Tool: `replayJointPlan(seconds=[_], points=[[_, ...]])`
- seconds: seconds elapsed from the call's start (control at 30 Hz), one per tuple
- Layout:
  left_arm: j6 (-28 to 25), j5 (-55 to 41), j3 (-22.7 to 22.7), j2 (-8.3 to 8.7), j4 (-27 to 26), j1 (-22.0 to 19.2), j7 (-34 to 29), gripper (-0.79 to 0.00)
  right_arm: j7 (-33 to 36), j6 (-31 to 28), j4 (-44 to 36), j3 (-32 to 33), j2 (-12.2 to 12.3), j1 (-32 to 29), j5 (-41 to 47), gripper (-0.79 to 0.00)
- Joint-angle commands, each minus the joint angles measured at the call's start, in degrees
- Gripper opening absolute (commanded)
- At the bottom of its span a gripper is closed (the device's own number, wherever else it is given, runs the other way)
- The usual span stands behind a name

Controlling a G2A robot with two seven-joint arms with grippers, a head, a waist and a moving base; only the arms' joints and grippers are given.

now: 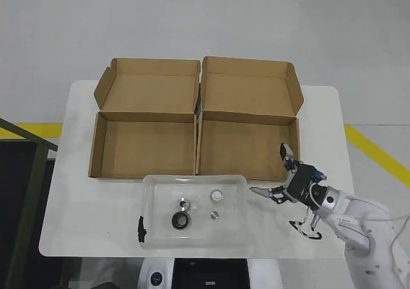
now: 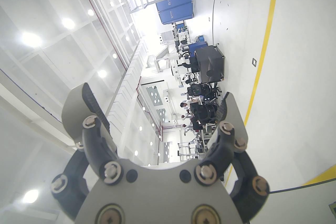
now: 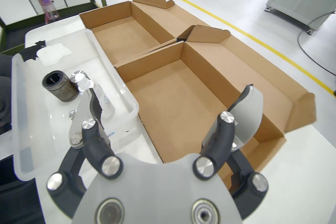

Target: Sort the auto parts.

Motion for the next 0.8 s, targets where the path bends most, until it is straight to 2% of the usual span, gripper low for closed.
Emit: replayJointPlan(seconds=[0.0, 0.27, 0.53, 0.77], points=[[0.00, 0.00, 0.00, 0.00, 0.00, 0.00, 0.00, 0.000, 2.11, -1.17, 0.16, -1.91, 0.07, 1.64, 0.53, 0.000], [0.00, 0.00, 0.00, 0.00, 0.00, 0.00, 0.00, 0.000, 8.23, -4.43, 0.44, -9.63, 0.21, 7.28, 1.43, 0.000], [0.00, 0.00, 0.00, 0.00, 0.00, 0.00, 0.00, 0.000, 14.84, -6.18, -0.31, -16.50, 0.38, 10.08, 1.44, 0.000], [0.00, 0.00, 0.00, 0.00, 0.00, 0.00, 0.00, 0.000, 18.47, -6.57, 0.30, -19.86, 0.67, 11.54, 2.18, 0.000]])
